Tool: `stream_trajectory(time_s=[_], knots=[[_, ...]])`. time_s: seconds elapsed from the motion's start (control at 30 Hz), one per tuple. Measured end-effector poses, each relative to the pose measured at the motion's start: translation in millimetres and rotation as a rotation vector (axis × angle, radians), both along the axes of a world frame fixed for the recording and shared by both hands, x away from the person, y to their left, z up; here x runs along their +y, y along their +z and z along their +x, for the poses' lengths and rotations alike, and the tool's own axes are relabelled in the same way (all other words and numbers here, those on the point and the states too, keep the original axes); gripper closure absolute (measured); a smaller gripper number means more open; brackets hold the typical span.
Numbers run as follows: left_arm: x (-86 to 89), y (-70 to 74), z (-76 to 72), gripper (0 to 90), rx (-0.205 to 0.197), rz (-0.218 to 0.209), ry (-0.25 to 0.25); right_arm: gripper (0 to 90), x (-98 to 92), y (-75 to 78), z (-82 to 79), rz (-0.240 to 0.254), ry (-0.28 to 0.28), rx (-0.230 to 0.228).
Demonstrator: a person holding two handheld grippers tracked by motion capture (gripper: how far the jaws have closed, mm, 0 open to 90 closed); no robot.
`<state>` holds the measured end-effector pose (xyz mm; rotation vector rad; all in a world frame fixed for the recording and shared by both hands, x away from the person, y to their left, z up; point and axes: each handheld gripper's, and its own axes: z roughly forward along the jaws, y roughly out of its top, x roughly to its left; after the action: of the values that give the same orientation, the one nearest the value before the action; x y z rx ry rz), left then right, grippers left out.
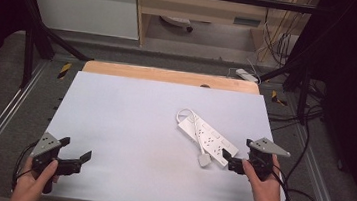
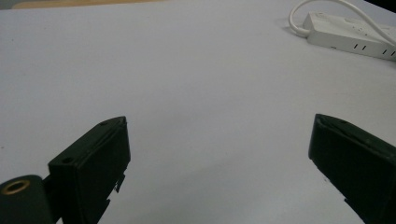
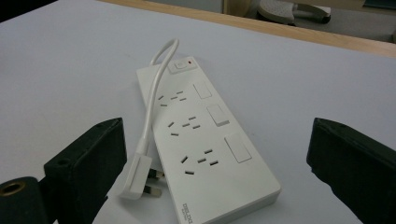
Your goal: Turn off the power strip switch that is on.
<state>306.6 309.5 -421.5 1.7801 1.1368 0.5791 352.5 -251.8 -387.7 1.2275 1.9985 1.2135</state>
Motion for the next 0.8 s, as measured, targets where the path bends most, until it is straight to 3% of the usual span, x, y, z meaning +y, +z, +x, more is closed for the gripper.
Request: stream_trajectory(time_s=[0.37, 0.8], knots=[[0.0, -0.3, 0.4, 5.4, 0.003, 0.000, 0.001, 5.4, -4.1, 18.0, 10.2, 0.015, -0.002, 0.017], [0.3, -0.9, 0.8, 5.5, 0.007, -0.002, 0.004, 5.4, -13.3, 28.8, 17.4, 0.029, -0.018, 0.032]])
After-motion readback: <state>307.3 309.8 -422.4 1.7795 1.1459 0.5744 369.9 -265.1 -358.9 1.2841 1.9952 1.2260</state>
